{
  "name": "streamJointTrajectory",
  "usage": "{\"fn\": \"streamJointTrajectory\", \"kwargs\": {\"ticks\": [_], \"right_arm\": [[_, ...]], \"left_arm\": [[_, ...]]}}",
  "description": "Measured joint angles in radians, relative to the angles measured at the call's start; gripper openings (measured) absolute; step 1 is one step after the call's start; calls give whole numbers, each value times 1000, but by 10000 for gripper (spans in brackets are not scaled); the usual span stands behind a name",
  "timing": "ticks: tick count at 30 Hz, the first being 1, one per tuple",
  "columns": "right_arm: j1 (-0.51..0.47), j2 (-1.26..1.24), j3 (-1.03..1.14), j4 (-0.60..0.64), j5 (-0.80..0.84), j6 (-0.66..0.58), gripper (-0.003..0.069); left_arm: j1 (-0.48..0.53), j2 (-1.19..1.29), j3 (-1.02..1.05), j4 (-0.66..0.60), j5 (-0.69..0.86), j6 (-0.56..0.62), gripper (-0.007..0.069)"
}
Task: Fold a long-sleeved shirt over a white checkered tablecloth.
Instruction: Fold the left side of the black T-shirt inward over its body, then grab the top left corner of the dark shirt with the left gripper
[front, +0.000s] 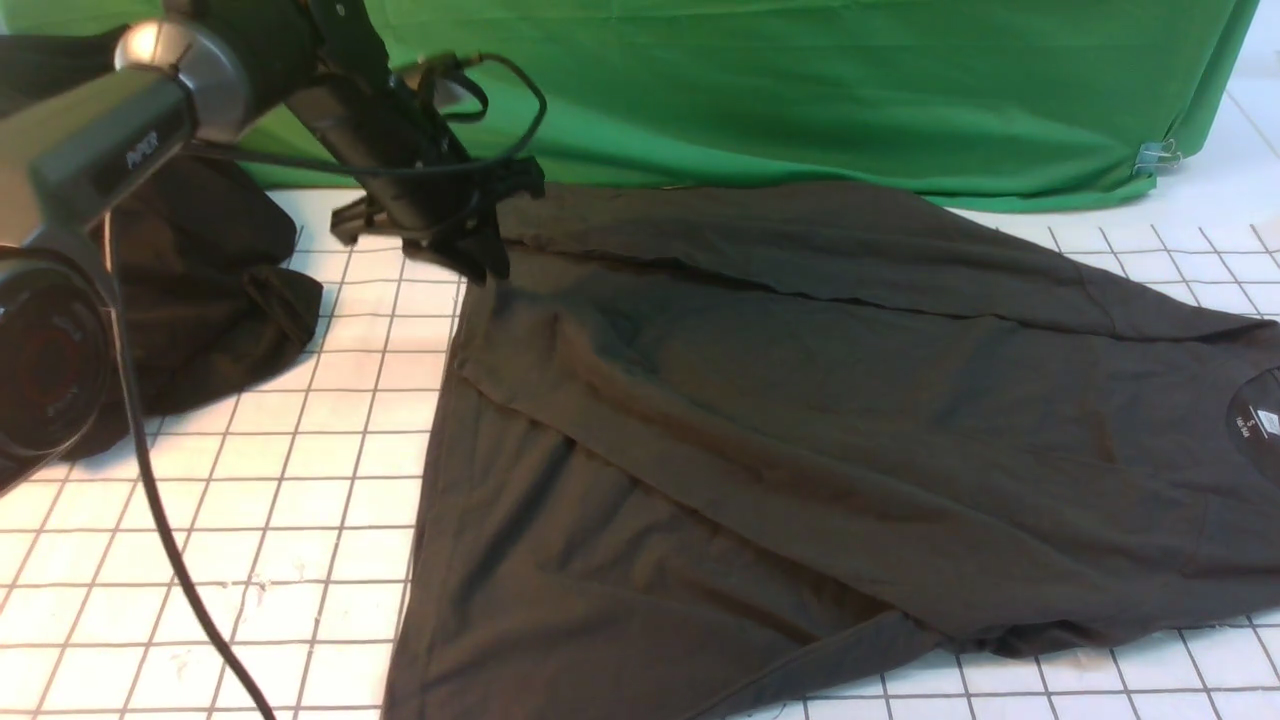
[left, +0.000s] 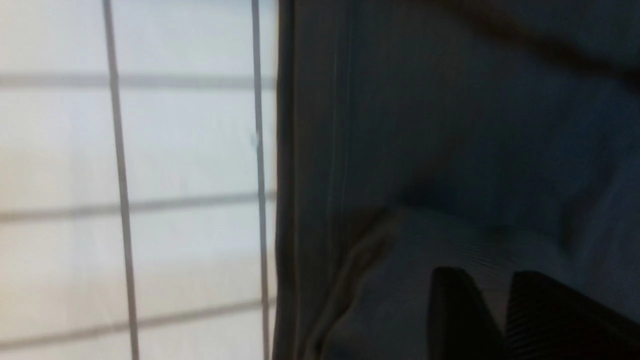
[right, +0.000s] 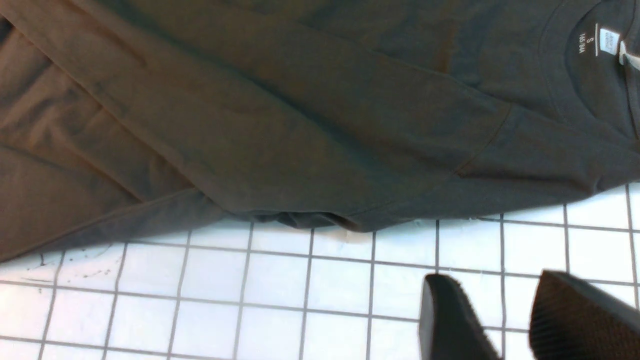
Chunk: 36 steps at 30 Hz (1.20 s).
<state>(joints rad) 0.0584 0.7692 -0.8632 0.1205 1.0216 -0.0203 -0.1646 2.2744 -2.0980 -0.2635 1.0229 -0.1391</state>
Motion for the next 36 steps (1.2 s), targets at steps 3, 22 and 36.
{"fn": "streamJointTrajectory", "kwargs": {"ticks": [3, 22, 36], "right_arm": [[0, 0, 0, 0, -1, 0, 239], [0, 0, 0, 0, -19, 0, 239], [0, 0, 0, 0, -56, 0, 241]], "left_arm": [[6, 21, -59, -5, -36, -4, 287], [104, 305, -269, -401, -194, -114, 318], [88, 328, -270, -427, -199, -201, 315]]}}
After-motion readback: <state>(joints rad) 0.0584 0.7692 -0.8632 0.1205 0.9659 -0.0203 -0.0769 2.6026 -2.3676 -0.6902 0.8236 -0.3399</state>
